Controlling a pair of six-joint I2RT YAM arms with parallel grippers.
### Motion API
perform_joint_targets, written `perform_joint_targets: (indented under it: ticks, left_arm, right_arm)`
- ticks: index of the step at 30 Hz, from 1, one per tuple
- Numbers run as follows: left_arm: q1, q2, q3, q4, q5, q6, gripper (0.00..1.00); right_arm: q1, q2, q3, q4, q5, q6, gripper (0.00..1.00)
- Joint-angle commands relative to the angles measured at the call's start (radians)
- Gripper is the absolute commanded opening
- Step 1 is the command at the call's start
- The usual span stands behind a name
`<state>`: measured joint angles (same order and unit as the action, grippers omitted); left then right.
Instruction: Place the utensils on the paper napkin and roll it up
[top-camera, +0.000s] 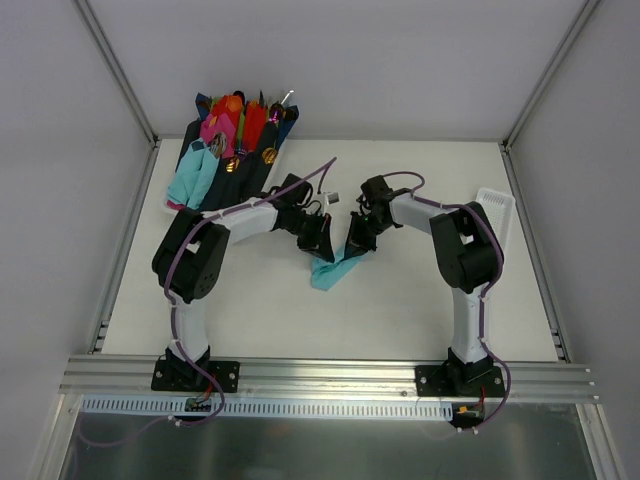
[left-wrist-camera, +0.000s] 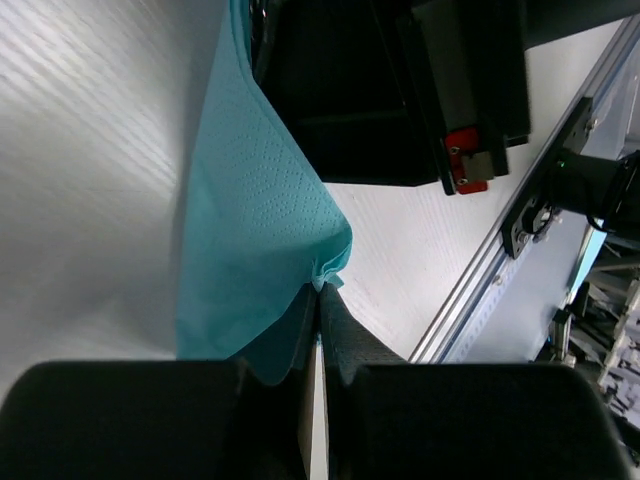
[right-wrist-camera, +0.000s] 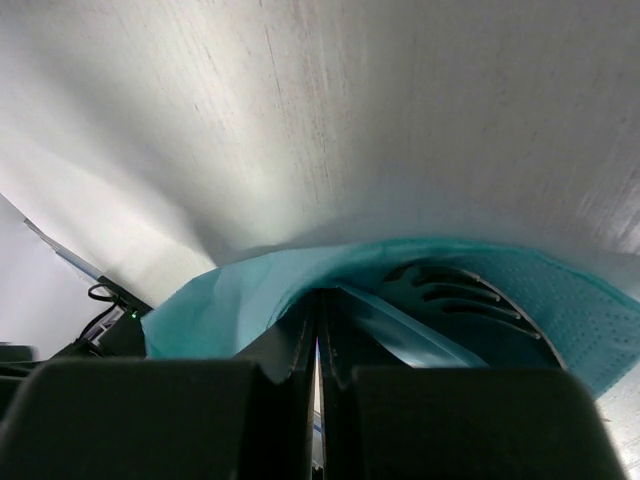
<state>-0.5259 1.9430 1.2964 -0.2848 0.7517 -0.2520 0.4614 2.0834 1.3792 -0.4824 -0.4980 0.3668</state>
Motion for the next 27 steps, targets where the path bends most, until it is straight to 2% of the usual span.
perform_joint_targets:
  ticks: [1,10,15,27]
  left_arm:
    - [-0.023,0.045,-0.017,-0.01,-0.003,-0.021,0.0]
    - [-0.023,0.154,0.006,-0.016,-0.161,-0.018,0.0]
    - [-0.022,0.183,0.0,-0.022,-0.204,-0.024,0.0]
    - [-0.003,0.214,0.01,-0.043,-0.222,-0.024,0.0]
  right_arm:
    - [-0.001,0.006,-0.039,-0.074,0.134,-0.02,0.0]
    - [-0.003,-0.013,-0.039,-0.076,0.124,-0.014,0.0]
    - [-0.001,-0.037,-0.034,-0.076,0.108,-0.015,0.0]
    - [-0.013,-0.112,-0.014,-0.079,0.039,-0.049,0.12]
